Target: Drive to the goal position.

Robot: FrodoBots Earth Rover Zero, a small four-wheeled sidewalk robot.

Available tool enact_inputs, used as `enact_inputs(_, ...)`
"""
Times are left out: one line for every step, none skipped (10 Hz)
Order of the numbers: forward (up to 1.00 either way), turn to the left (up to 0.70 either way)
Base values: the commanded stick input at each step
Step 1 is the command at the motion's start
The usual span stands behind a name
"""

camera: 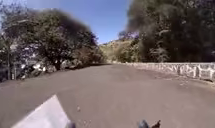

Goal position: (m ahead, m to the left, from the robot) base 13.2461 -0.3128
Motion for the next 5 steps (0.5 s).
enact_inputs(0.7, 0.0)
enact_inputs(0.7, -0.34)
enact_inputs(0.7, -0.35)
enact_inputs(0.7, -0.35)
enact_inputs(0.7, -0.35)
